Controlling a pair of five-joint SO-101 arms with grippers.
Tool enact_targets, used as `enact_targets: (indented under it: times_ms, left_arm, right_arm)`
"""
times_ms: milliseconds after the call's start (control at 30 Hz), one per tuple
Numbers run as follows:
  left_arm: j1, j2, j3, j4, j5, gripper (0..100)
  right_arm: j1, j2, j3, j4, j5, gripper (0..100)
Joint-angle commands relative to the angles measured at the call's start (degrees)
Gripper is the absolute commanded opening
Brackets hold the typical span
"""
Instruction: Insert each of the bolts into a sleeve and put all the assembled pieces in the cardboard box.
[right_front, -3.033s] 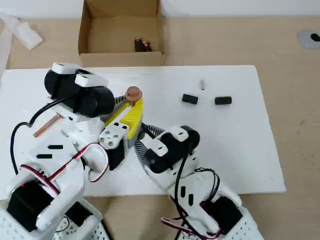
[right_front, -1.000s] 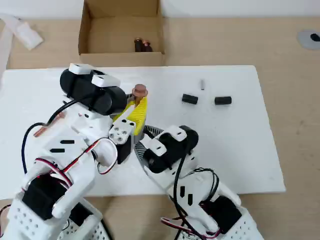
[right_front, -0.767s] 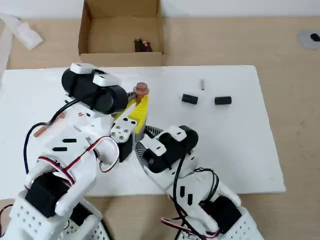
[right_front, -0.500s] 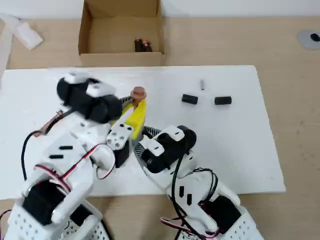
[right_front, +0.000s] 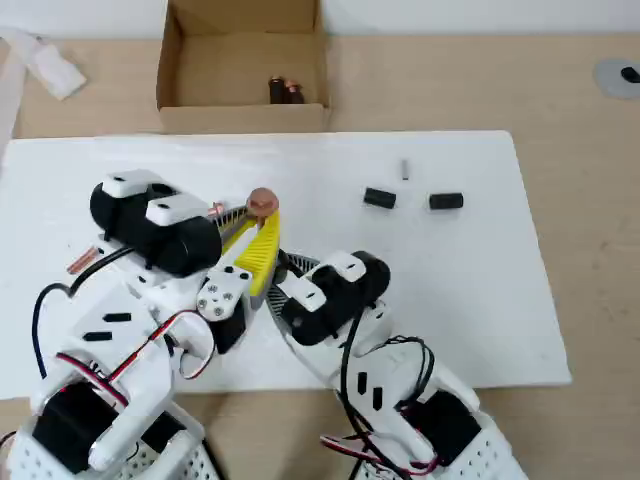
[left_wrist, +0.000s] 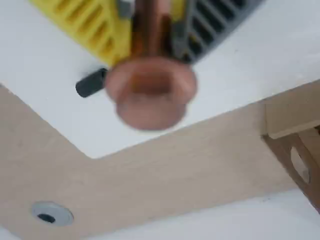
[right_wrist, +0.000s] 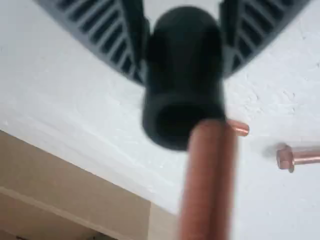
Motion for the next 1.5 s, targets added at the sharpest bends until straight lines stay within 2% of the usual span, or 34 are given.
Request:
enact_targets:
  times_ms: [0, 433, 967, 1467]
  left_arm:
    - [1.3, 0.0, -0.4, 1.8, 0.5, 1]
    - [1.3, 0.0, -3.9, 3.0, 2.5, 1]
    - [-0.8, 0.4, -3.3, -3.5, 2.6, 1]
    - [-1.1, 0.4, -1.3, -3.6, 2.6, 1]
  right_arm:
    - [-0.2, -5.1, -0.5, -1.7, -0.2, 0.9]
    - [-0.2, -5.1, -0.4, -1.7, -0.2, 0.9]
    - [-0.2, -5.1, -0.3, -1.7, -0.3, 0.9]
    - [-0.2, -5.1, -0.3, -1.6, -0.4, 0.9]
